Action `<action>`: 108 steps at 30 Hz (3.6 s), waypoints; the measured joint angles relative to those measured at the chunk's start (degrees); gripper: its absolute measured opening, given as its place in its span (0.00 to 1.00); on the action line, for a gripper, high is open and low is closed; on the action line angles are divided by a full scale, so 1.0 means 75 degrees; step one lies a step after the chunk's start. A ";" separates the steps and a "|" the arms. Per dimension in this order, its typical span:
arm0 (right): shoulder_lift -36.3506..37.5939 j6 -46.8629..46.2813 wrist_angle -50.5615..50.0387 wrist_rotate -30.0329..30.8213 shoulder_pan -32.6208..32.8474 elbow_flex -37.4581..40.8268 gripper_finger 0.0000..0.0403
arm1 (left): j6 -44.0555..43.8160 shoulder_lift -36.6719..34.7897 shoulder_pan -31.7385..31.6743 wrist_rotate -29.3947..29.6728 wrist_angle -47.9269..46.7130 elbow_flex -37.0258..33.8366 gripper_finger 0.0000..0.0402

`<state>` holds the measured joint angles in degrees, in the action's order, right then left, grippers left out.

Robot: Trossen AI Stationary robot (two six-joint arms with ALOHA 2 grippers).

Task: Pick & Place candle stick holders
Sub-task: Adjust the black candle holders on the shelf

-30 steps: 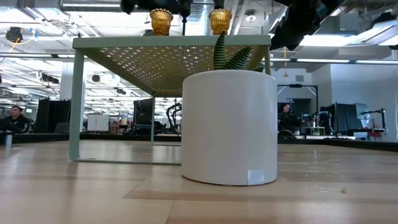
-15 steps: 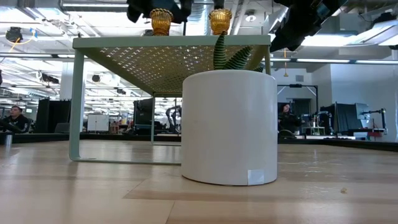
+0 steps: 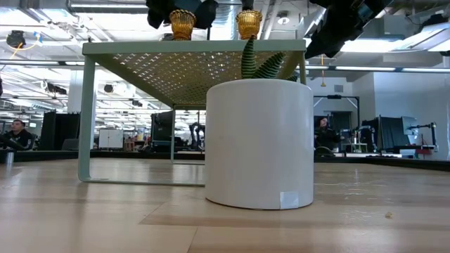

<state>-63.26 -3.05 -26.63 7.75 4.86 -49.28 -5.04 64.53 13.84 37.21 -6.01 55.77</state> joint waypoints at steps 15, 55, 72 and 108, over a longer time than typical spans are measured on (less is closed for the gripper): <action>-0.0015 0.0000 -0.0058 -0.0023 0.0000 0.0000 0.00 | -0.0083 0.0000 0.0190 0.0359 -0.0066 0.0000 0.36; -0.0015 -0.0061 -0.0055 -0.0026 0.0000 0.0000 0.00 | 0.0215 0.0121 -0.0711 -0.1487 0.0733 -0.0006 0.04; -0.0017 -0.0061 -0.0184 -0.0026 0.0000 0.0000 0.00 | 0.0448 0.0152 -0.0623 -0.1375 0.0400 -0.0009 0.01; -0.1256 0.0621 0.2655 -0.0416 -0.1188 -0.0006 0.00 | 0.0158 -0.2959 0.1461 0.1332 -0.1670 -0.2666 0.01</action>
<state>-72.69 1.61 -6.72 4.63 -4.04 -49.32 -3.85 42.34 24.80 47.20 -18.54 35.77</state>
